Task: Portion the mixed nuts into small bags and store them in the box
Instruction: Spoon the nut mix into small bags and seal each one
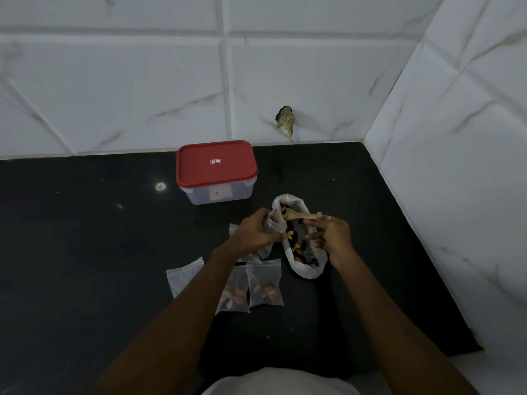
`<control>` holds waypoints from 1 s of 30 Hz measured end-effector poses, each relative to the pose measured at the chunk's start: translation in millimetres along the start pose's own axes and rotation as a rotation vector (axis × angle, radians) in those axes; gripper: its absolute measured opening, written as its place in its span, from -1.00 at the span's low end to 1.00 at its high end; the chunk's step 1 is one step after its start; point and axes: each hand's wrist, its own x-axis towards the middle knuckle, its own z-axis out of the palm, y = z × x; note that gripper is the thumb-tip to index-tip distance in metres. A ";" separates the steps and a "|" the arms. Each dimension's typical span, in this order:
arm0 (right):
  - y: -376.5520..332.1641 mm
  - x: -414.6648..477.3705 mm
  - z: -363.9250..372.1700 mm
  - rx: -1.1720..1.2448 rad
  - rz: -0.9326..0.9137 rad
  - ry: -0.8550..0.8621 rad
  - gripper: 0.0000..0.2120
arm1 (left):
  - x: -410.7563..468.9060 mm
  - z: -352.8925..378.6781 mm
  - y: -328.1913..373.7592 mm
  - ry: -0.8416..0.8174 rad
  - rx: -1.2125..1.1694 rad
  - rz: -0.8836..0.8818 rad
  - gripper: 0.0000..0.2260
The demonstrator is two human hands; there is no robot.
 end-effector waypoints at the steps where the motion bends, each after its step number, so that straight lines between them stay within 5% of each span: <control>1: -0.2 -0.1 -1.9 0.000 0.003 0.005 -0.80 | -0.1 0.1 0.1 -0.001 0.015 -0.003 -0.56; 9: -11.1 -12.6 -30.4 -0.051 -0.077 0.064 -0.82 | -3.6 2.4 8.3 -0.003 0.060 0.024 -0.59; 18: -18.1 -19.4 -34.0 -0.692 -0.357 0.099 -0.77 | -14.1 -3.0 11.5 -0.077 0.185 0.055 -0.58; 30: 0.7 -20.6 -19.1 -0.092 0.045 0.006 -0.84 | -19.2 11.0 10.1 -0.078 0.200 0.060 -0.58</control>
